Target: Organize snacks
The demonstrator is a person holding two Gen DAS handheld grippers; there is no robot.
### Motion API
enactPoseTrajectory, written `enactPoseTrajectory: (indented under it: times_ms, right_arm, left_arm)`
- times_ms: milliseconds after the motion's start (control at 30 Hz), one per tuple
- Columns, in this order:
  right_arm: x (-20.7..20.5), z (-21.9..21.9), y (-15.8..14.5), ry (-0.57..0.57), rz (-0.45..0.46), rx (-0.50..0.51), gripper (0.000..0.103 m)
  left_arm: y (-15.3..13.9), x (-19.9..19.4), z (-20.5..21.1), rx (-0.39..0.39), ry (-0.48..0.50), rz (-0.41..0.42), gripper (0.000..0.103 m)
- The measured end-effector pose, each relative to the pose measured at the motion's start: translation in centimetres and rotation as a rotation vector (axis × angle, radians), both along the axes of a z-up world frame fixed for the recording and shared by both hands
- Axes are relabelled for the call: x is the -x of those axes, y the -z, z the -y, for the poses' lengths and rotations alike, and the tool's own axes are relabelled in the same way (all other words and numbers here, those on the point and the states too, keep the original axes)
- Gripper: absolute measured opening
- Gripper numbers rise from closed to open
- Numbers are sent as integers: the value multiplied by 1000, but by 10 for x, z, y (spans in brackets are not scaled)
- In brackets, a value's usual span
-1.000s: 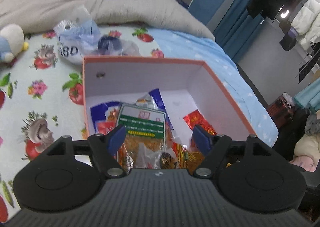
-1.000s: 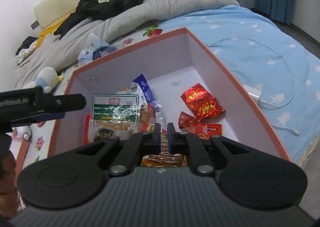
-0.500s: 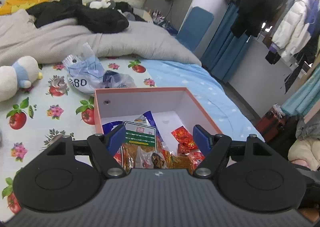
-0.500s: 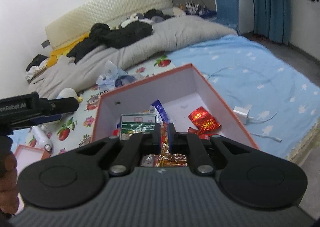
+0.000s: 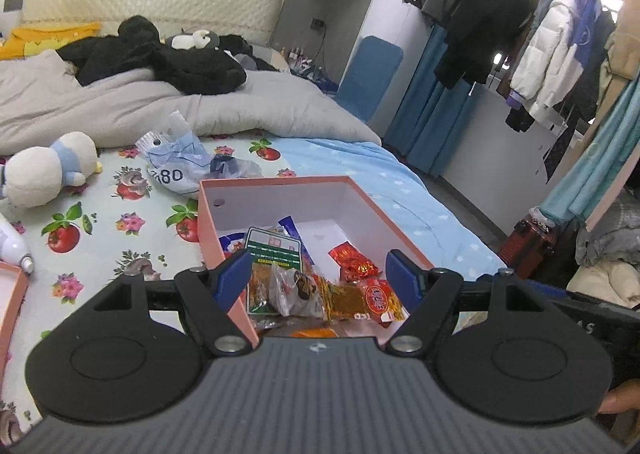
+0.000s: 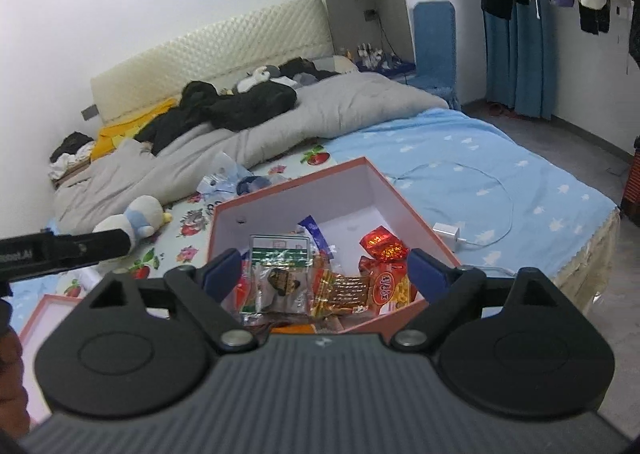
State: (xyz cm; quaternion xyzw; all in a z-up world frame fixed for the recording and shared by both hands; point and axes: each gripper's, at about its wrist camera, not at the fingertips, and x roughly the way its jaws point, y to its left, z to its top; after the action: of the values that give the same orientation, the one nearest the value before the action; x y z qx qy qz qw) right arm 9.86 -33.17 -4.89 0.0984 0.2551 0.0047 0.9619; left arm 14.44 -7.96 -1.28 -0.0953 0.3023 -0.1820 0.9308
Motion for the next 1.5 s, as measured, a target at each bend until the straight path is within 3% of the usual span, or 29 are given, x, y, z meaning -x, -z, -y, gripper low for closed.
enactPoseTrajectory:
  times_ms: [333, 633, 1500]
  right_arm:
    - [47, -16, -8, -24, 47, 12, 91]
    - [62, -22, 7, -23, 37, 20, 91]
    - [63, -21, 21, -6, 28, 19, 91]
  left_arm:
    - [-8, 55, -12, 0, -8, 34, 78]
    - [-5, 79, -8, -42, -8, 36, 78]
    - [11, 72, -3, -72, -2, -1, 79]
